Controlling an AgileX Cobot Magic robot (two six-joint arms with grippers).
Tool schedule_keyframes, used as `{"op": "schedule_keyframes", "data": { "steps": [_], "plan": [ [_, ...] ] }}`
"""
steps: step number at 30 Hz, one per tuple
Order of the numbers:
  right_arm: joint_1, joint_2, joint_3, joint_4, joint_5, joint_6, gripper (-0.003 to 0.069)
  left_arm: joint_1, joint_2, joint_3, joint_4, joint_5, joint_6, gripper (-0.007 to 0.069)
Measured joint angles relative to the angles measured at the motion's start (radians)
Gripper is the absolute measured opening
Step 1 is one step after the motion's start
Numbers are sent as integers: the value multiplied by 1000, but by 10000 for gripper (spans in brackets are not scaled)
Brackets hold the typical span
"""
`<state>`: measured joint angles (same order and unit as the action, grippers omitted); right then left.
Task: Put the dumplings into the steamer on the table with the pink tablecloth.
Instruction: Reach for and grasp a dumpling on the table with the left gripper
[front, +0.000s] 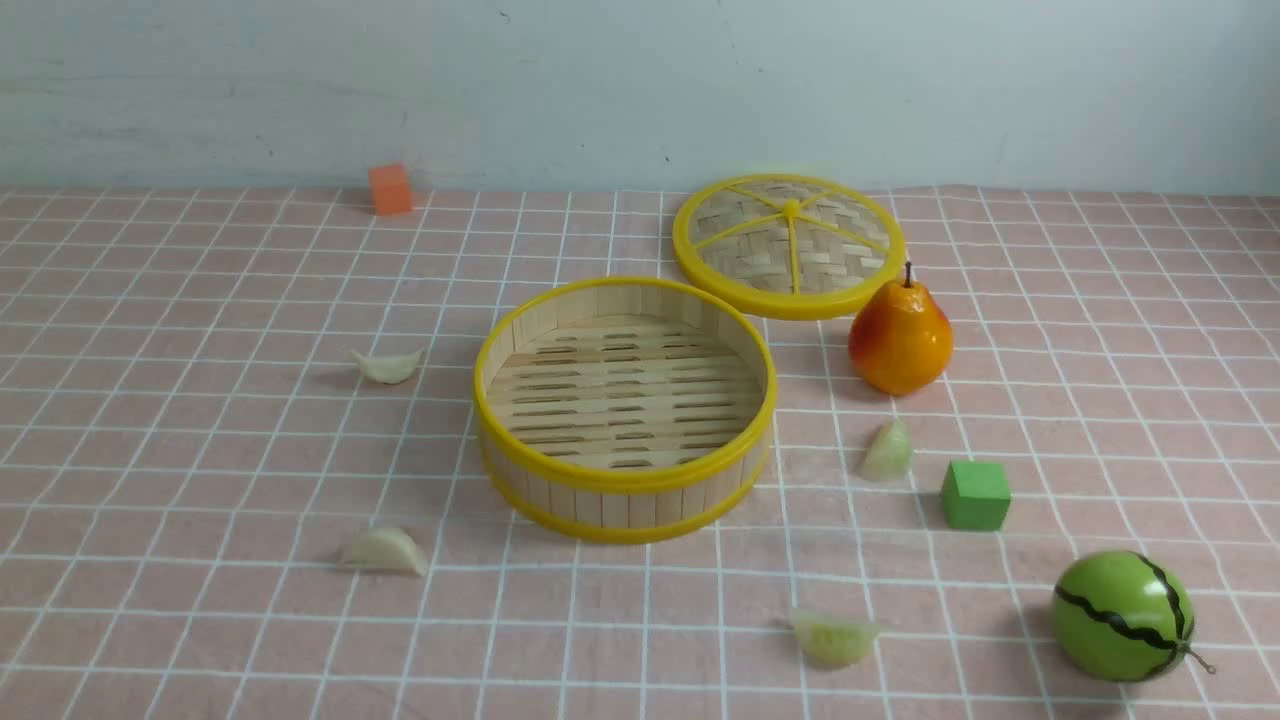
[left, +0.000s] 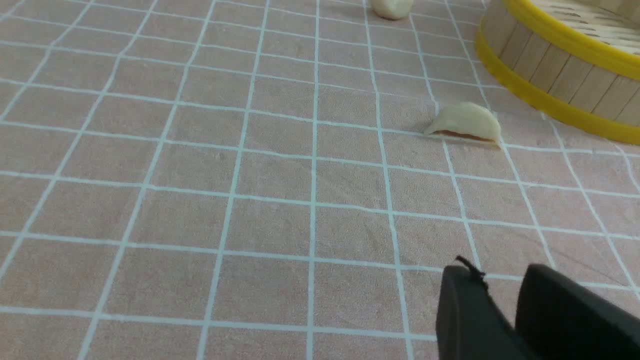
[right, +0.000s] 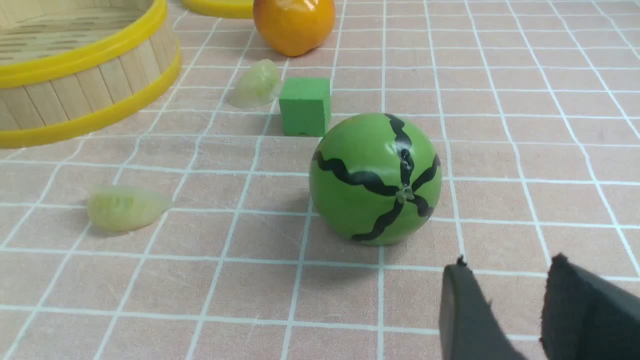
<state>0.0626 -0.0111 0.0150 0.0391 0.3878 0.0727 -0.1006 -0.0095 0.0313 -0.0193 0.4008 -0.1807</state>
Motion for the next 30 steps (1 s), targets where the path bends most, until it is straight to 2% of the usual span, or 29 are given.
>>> {"op": "schedule_keyframes", "data": {
  "steps": [30],
  "plan": [
    [0, 0, 0, -2, 0, 0, 239, 0, 0, 0, 0, -9, 0, 188]
  ]
}}
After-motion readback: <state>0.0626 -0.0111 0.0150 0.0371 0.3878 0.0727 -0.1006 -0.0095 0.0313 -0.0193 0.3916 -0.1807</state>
